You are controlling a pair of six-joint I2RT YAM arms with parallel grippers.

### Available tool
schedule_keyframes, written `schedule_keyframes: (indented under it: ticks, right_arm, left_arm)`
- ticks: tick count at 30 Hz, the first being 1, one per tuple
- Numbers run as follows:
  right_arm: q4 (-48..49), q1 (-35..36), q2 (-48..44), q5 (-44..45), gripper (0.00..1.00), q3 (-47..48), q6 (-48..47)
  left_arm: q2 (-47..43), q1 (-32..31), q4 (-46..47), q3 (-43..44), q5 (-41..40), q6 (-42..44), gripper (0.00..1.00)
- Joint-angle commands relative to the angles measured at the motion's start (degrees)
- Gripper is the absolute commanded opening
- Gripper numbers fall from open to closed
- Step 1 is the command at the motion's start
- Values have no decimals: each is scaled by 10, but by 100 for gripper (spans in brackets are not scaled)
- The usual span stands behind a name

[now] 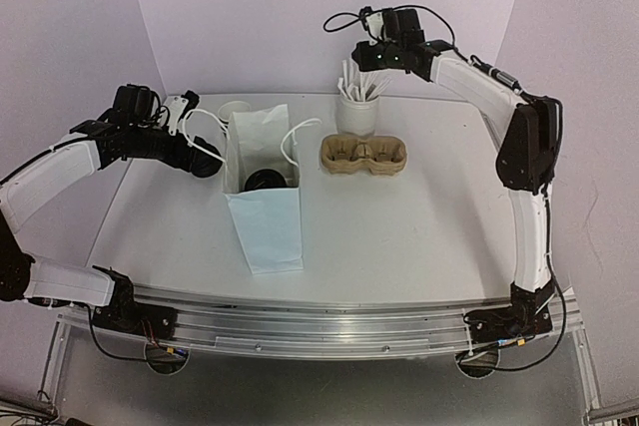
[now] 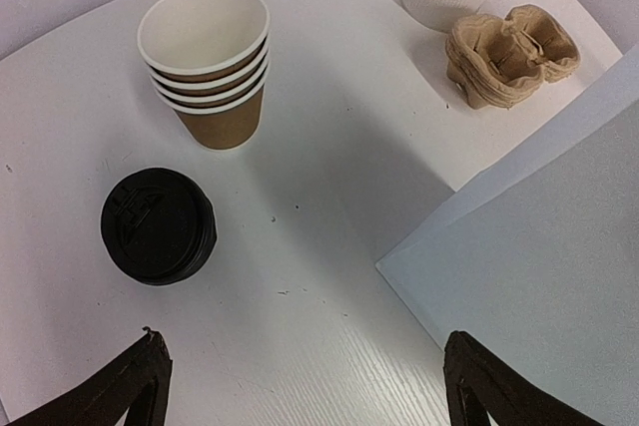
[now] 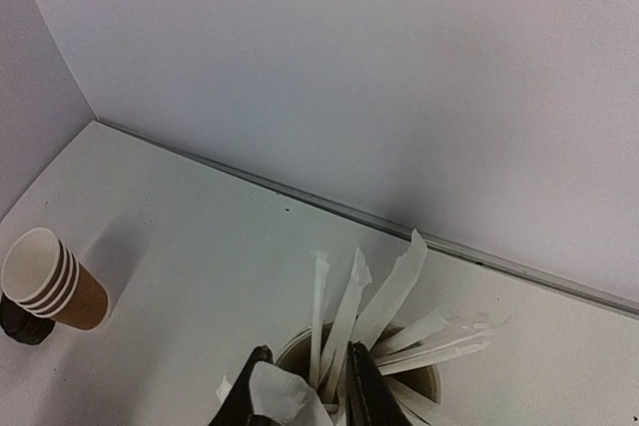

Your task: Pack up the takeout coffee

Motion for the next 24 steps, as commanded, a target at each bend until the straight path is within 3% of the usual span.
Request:
schedule_keyframes:
  ticks: [1, 8, 20, 24]
  right_arm:
    - [-21, 2, -53, -5, 22, 1, 14]
    - [-43, 2, -65, 3, 14, -12, 13]
    - [-109, 1, -68, -48, 31, 17, 11]
    - [-138, 1, -96, -13, 37, 9, 7]
  left_arm:
    - [-12, 3, 14, 7, 9, -3, 95]
    - [-13, 3, 14, 5, 11, -5, 95]
    - [-17, 3, 11, 2, 11, -5, 95]
    - [-18, 3, 11, 2, 13, -6, 95]
